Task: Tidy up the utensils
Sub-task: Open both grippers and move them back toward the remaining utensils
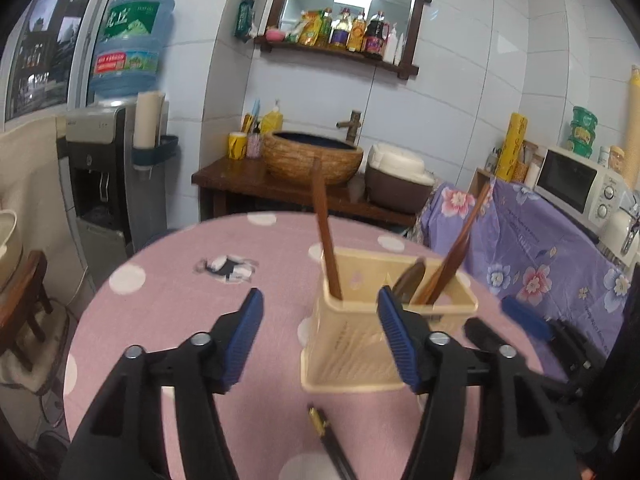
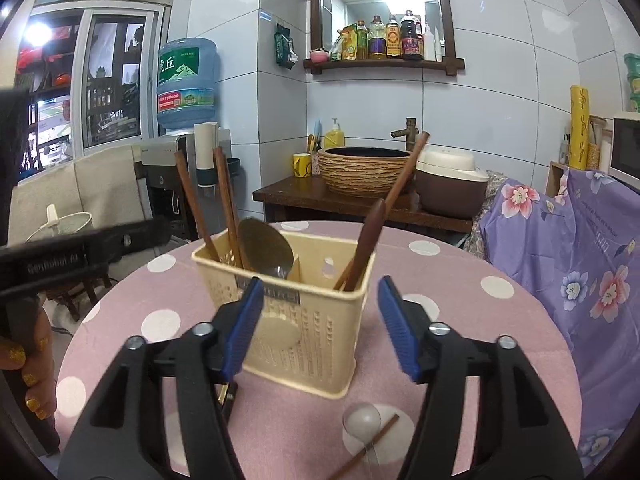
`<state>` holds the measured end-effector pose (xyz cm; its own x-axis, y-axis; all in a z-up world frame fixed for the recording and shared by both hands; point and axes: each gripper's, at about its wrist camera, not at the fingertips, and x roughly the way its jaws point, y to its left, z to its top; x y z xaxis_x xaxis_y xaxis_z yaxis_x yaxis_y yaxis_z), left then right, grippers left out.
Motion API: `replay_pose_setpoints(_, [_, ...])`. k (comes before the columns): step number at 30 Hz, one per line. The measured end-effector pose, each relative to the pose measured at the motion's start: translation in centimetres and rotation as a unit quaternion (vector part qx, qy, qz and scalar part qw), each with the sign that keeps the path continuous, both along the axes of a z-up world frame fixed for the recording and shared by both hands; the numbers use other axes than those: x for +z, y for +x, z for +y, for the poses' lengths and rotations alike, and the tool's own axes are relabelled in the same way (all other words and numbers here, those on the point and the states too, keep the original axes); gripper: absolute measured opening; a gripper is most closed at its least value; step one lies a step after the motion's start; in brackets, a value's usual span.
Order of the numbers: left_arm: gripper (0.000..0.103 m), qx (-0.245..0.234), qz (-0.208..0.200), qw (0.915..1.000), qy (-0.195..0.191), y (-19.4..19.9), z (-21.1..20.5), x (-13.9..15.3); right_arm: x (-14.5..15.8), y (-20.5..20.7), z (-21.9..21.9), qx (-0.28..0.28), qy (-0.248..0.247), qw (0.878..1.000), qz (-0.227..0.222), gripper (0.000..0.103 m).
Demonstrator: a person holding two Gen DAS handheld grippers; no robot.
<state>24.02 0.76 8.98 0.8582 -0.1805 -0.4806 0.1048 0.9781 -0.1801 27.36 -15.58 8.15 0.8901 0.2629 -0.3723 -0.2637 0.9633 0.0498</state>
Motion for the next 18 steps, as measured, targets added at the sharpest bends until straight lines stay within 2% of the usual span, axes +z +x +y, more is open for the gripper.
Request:
replay_pose_setpoints(5, [0.066,0.004,0.061,0.9982,0.002,-1.4,0.8,-4.1,-1.4,-2.2,-1.4,-0.006,0.001,0.999,0.036,0.066])
replay_pose_setpoints(10, [0.066,0.005,0.112,0.9933,0.026,-3.0,0.5,-7.8,-3.6,-4.3,-3.0,-0.035,-0.006,0.997,0.064,0.075])
replay_pose_setpoints(18, [0.066,-0.016,0.161,0.9859,0.042,-5.4,-0.9,-11.3,-7.5,-6.7,-4.5,-0.068,-0.006,0.991,0.117,0.077])
